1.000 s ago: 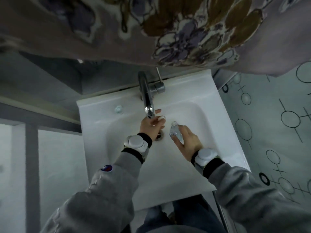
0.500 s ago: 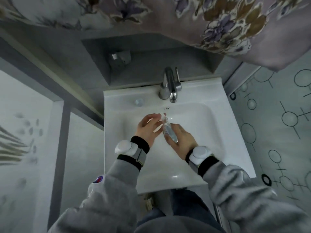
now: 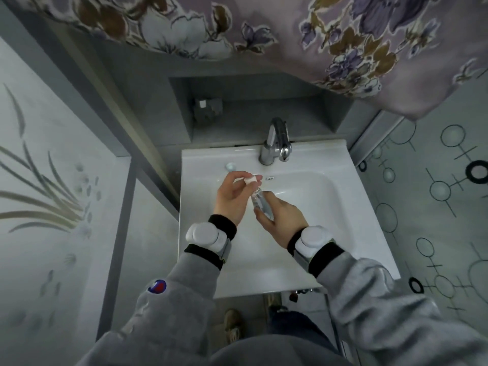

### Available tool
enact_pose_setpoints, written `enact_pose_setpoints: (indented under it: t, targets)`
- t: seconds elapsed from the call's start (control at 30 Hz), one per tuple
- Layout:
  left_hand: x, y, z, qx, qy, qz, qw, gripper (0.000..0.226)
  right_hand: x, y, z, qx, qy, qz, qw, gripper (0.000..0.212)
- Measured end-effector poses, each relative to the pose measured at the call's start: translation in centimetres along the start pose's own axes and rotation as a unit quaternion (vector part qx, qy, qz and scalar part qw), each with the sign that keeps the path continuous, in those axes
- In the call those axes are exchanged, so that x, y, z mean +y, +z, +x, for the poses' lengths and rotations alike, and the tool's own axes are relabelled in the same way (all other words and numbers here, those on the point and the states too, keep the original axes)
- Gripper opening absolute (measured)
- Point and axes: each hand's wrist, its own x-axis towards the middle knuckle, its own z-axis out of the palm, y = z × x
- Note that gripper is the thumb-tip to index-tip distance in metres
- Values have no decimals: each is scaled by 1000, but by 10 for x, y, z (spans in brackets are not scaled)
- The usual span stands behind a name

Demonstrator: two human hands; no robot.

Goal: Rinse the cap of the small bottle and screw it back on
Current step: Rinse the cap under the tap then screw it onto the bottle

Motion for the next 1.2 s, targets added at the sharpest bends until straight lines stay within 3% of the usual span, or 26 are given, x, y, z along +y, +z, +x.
enact_pose_setpoints:
  t: [0.23,0.37,0.53,0.63,0.73,0.8,1.0,1.2]
  targets:
    - [30,2,3,-57,71,33,995,23,-28,-1,-2,42,33,92,994,29]
    - [38,-4,3,-14,90,56,994,24,-31,-5,-3,73,45,117,989,23]
    - [40,4,0,-73,53,49,995,31,-36,-9,2,61,36,88,994,31]
    - [45,3,5,-84,35,70,993,35,-37,-9,1,52,31,128,990,29]
    - [45,-14,12,-38,45,82,995,21,-33,-13,-1,65,59,179,980,27]
    - [47,-21,13,-1,51,98,994,20,-28,-18,-1,75,53,154,984,30]
    - [52,-3,8,-13,99,185,978,22,-32,-18,4,42,51,91,994,37]
    - [52,-8,15,-70,93,230,966,15,-26,-19,6,-44,87,275,957,25]
